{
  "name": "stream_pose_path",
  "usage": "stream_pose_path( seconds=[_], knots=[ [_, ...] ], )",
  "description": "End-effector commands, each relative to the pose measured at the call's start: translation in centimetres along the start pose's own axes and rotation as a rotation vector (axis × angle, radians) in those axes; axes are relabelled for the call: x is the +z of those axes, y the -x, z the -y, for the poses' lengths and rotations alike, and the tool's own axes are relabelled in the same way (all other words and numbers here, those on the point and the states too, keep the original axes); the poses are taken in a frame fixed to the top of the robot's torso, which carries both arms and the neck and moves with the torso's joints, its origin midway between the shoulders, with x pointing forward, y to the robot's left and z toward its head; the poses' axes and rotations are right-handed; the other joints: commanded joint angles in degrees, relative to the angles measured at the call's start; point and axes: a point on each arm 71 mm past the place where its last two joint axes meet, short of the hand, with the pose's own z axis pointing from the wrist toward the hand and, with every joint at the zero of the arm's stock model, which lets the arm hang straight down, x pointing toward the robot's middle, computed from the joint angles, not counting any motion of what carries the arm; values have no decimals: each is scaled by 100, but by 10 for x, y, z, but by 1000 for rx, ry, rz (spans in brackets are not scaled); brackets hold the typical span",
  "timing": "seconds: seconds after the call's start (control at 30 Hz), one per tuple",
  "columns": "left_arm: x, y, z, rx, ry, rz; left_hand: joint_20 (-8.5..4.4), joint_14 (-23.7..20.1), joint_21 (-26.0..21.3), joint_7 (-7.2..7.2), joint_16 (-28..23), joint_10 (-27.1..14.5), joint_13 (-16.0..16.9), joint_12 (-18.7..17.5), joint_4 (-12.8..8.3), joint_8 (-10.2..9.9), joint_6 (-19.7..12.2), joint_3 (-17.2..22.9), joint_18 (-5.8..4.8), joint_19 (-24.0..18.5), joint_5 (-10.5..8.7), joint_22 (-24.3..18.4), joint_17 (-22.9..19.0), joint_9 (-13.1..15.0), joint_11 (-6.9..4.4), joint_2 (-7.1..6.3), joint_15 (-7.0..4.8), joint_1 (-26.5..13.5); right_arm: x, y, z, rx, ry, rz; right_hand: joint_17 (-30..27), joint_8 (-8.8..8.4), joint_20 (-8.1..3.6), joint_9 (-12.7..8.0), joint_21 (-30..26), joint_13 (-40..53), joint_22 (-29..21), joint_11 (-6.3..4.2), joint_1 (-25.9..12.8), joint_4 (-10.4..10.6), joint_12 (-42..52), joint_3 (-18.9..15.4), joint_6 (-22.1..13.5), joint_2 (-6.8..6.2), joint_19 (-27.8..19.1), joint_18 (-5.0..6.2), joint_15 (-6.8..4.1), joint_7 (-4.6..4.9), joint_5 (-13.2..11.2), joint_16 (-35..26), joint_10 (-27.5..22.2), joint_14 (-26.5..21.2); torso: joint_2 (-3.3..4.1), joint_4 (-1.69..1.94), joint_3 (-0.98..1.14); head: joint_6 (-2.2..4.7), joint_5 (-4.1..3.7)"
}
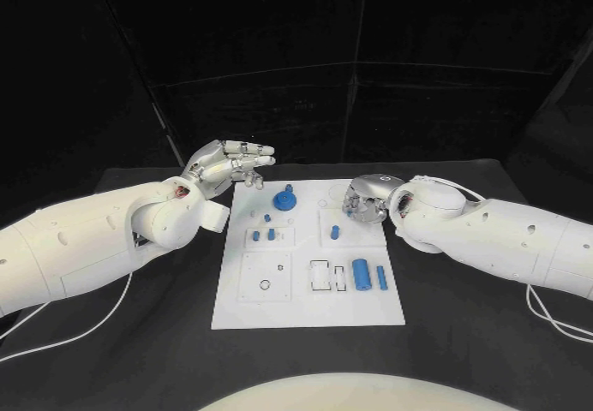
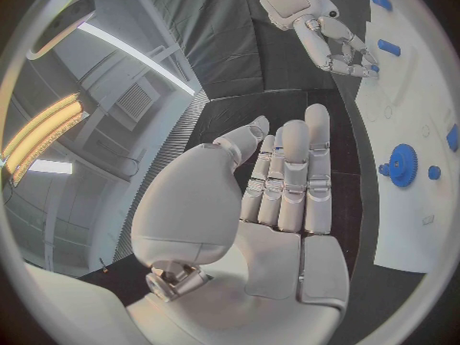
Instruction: Assemble the parts on the task board
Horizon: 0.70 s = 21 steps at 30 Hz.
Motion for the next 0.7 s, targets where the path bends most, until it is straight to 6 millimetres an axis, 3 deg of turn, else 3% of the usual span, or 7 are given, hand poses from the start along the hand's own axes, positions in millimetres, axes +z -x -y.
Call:
stream_pose_path(
  seconds=[0.03,0.7],
  knots=[
    [1,-1,1,-8,-9,-8,0,-33,-24,13,-3,-25,8,24,-14,28,25,-44,78,-26,1,-10,-8,5,-5,13,6,28,0,-8,-4,-52,-9,-25,-89,-59,-1,8,91,-32,122,-5,-51,-96,-35,180,68,-59,63,-87,-26,-4,-74,-38,66,183,-3,0,1,-16,-7],
    [0,1,1,-5,-3,-1,-1,-43,-32,17,-4,-38,8,39,-25,32,17,-70,77,-30,0,-15,-15,3,-2,11,7,49,-3,0,-15,-58,10,98,-377,-82,-58,23,343,-96,495,-95,-515,-357,-117,590,419,-122,232,-144,-95,-78,-246,-143,404,170,-3,0,-1,-41,-14]
  ],
)
